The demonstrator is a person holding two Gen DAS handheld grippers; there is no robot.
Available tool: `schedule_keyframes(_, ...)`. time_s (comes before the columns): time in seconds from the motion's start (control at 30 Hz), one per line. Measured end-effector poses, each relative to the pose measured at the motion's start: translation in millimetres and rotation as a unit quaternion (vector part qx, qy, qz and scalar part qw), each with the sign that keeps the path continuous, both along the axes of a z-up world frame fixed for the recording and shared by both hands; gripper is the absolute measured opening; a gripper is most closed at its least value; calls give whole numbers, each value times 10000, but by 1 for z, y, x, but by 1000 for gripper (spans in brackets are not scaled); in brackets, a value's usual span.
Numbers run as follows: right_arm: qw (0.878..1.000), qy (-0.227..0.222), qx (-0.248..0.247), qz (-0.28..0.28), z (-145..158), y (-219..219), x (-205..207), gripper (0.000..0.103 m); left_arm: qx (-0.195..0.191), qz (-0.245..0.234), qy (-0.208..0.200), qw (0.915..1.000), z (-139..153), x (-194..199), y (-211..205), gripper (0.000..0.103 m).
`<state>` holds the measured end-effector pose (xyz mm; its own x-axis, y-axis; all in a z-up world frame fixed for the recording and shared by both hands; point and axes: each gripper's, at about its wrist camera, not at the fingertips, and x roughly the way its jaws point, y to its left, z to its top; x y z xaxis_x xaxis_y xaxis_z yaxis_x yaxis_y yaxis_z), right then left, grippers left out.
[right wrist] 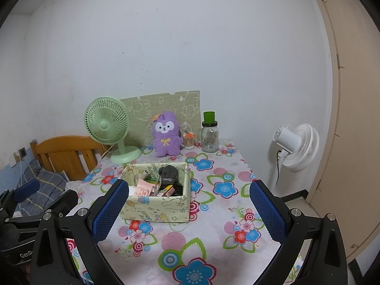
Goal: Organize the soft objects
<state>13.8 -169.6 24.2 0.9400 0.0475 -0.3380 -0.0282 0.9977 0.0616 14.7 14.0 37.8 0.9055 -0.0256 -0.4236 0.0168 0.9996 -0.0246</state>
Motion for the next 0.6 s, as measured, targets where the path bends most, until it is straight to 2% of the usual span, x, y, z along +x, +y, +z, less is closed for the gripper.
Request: schedule_keyframes(0.6,10000,2,5,3,0,0,0,103,6,16,-2,10000,0,1,-2,103)
